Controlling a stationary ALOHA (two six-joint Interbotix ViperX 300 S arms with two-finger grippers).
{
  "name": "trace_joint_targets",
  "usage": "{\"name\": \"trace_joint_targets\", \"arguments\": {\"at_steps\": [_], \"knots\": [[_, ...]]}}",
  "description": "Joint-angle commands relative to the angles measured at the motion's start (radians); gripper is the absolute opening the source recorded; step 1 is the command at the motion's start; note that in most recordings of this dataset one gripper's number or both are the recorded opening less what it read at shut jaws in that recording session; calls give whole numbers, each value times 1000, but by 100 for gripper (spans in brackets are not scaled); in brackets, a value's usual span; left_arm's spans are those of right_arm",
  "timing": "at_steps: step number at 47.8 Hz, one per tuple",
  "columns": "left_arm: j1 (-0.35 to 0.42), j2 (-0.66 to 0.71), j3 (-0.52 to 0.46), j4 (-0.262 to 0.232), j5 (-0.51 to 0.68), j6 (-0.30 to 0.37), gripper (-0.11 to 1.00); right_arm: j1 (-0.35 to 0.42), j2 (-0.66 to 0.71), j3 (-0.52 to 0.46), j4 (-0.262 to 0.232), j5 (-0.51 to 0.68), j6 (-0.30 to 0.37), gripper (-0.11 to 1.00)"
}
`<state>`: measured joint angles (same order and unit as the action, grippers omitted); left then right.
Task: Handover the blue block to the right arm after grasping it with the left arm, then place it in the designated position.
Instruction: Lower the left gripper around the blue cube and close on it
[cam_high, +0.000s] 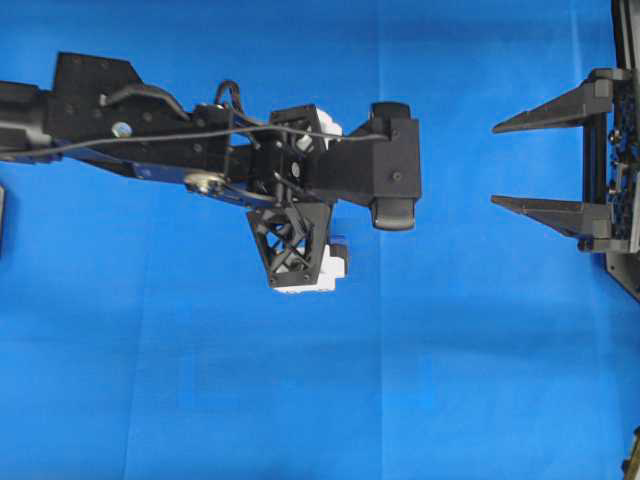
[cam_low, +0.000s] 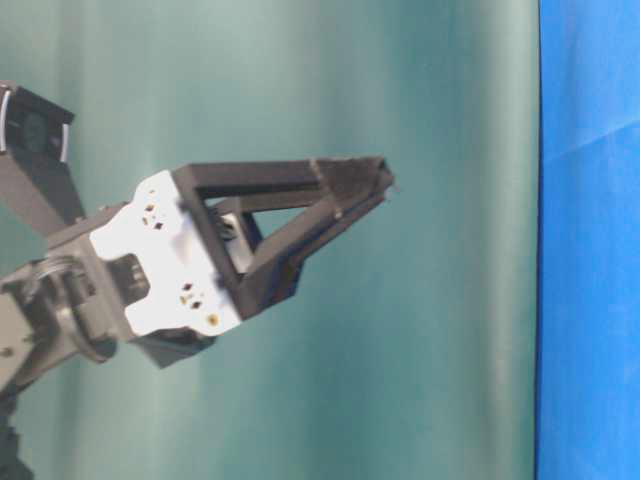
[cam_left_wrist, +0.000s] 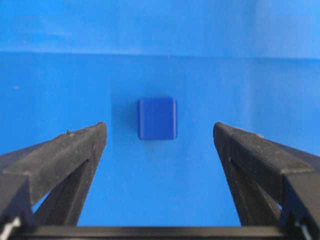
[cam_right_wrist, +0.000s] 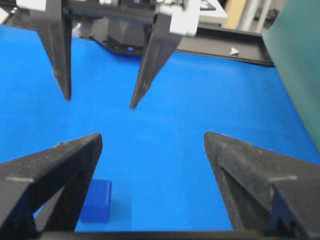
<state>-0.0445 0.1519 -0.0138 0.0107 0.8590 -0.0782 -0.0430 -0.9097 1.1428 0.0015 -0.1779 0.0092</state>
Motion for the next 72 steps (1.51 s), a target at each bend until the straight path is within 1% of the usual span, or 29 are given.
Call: {"name": "trace_joint_targets", "arguments": {"at_steps": [1,12,18,25,35,51,66,70,72], "knots": [[-9,9,15,2,-34,-6,91,-2,9,-28,3,-6,2,95],[-15,66,103,2,-141,-9,91,-2,21,-26,3,-6,2,95],[-15,81,164,2,-241,-11,91,-2,32,-26,3,-9,2,95],[-15,103,216,2,-327,-17,91,-2,43,-25,3,-11,2,95],[-17,147,235,2,-393,-18,91,-2,43,-25,3,-11,2,95],[-18,215,233,2,-431,-17,91,-2,51,-23,3,-6,2,95],[-18,224,233,2,-439,-17,90,-2,51,-23,3,-6,2,95],[-18,224,229,2,-437,-18,88,-2,52,-21,3,-6,2,95],[-18,224,227,2,-439,-18,85,-2,51,-23,3,-6,2,95]]}}
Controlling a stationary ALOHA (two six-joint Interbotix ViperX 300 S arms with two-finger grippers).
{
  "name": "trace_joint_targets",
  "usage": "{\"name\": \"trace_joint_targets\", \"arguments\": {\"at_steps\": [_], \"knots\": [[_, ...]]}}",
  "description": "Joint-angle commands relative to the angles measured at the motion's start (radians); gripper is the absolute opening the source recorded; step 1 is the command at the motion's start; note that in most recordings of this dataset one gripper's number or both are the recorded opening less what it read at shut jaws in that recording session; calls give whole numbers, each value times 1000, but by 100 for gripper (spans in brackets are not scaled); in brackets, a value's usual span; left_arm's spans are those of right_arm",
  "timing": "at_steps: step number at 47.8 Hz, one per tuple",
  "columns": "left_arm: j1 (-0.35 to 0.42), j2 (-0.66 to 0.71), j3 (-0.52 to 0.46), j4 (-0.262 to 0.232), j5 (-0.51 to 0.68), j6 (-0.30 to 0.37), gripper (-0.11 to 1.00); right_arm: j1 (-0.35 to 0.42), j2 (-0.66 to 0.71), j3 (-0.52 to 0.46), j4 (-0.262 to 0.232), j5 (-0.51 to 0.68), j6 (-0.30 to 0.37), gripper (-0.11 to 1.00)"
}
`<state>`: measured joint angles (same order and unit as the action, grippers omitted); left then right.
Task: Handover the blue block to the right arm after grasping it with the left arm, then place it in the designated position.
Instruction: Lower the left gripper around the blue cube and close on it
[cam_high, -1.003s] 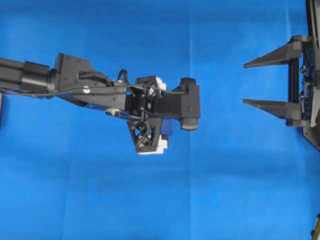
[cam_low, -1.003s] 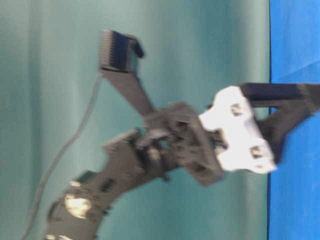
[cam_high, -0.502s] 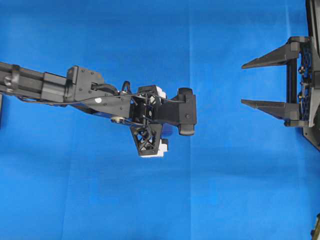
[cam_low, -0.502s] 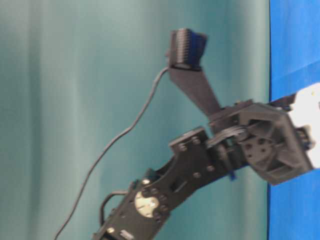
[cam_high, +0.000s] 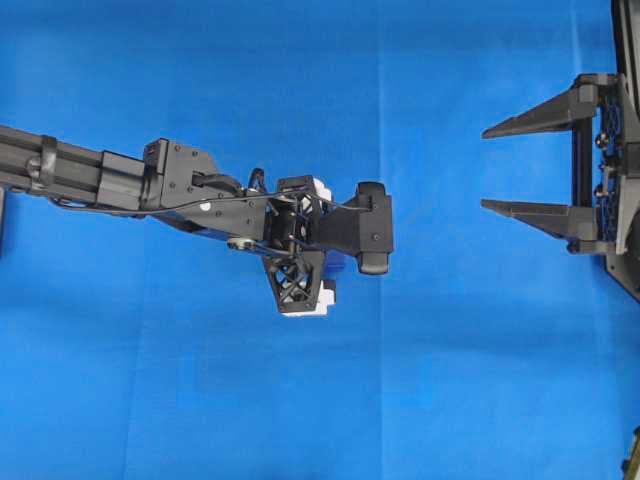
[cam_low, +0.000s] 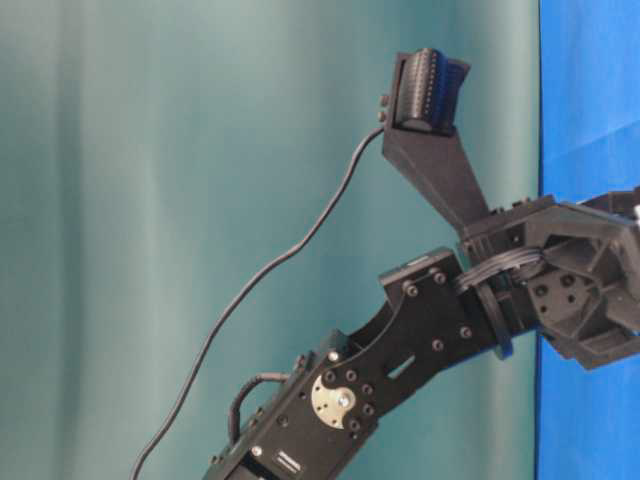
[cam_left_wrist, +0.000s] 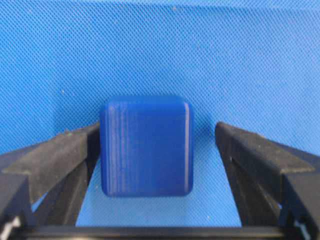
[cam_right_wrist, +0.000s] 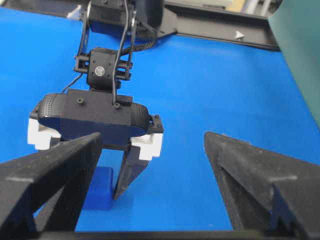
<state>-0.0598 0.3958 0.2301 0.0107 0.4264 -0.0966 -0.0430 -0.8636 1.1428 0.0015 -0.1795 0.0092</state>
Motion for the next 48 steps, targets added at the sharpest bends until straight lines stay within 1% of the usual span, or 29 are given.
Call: {"name": "trace_joint_targets", "arguments": {"at_steps": [1,3,7,8,23,30,48], "knots": [[-3,-20,-17,3,-6,0,80,-2,5,-23,3,-5,2,95],[-3,-18,-18,3,-6,2,71,-2,5,-23,3,-5,2,95],[-3,-18,-18,3,-6,8,48,-2,5,-23,3,-5,2,95],[-3,-20,-18,5,-6,9,45,-2,5,-21,3,-5,2,95],[-2,-20,-18,6,-5,8,46,-2,11,-23,3,-6,2,95],[-2,-41,-20,6,15,9,46,-2,15,-23,3,-8,2,95],[2,-153,-78,6,161,14,46,-2,17,-23,3,-9,2,95]]}}
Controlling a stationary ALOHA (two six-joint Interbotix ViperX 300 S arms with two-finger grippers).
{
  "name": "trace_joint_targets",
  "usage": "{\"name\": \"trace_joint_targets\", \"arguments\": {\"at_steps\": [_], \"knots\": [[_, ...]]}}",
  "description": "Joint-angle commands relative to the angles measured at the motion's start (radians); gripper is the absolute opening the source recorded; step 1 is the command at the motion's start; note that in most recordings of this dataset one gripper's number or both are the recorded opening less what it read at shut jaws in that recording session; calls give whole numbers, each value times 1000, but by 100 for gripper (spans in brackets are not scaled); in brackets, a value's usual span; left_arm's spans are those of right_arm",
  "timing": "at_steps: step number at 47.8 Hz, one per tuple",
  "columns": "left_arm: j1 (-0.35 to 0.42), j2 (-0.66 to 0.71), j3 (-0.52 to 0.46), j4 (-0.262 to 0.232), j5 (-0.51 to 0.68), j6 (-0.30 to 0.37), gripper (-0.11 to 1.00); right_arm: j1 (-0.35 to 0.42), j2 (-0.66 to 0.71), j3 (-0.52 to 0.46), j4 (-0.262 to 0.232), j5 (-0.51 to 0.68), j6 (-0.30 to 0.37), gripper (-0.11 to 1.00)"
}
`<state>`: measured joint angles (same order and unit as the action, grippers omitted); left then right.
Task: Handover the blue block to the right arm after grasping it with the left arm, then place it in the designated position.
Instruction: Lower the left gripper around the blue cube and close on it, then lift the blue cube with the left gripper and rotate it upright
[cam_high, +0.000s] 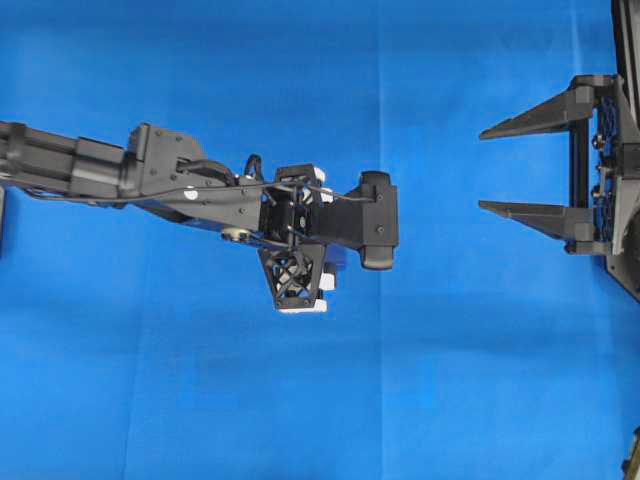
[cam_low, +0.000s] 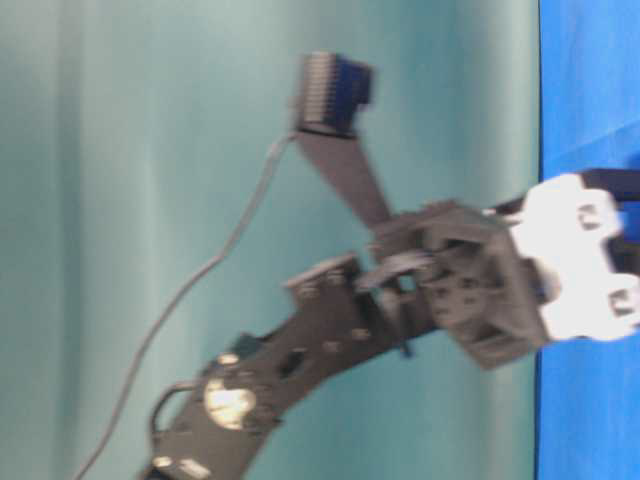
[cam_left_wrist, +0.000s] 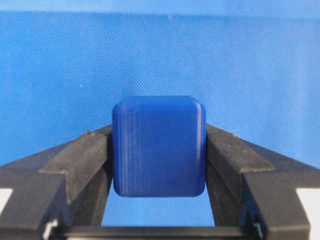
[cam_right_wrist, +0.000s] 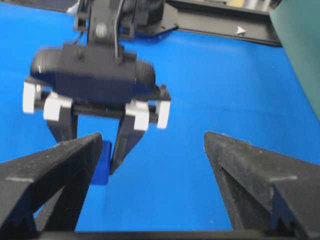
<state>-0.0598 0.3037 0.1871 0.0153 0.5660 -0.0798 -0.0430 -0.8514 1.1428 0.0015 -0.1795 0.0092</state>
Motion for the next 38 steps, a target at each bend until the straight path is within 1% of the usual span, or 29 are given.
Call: {"name": "trace_joint_targets", "arguments": {"at_steps": [1,16,24,29,38], "knots": [[2,-69,-38,2,28,-2,46,-2,5,-23,3,-8,2,95],[5,-187,-107,3,163,3,46,-2,5,-26,3,-5,2,95],[5,-229,-146,8,233,3,46,-2,5,-28,3,-5,2,95],[5,-249,-161,9,258,8,46,-2,3,-28,3,-5,2,95],[5,-267,-169,9,261,21,46,-2,5,-29,3,-5,2,95]]}}
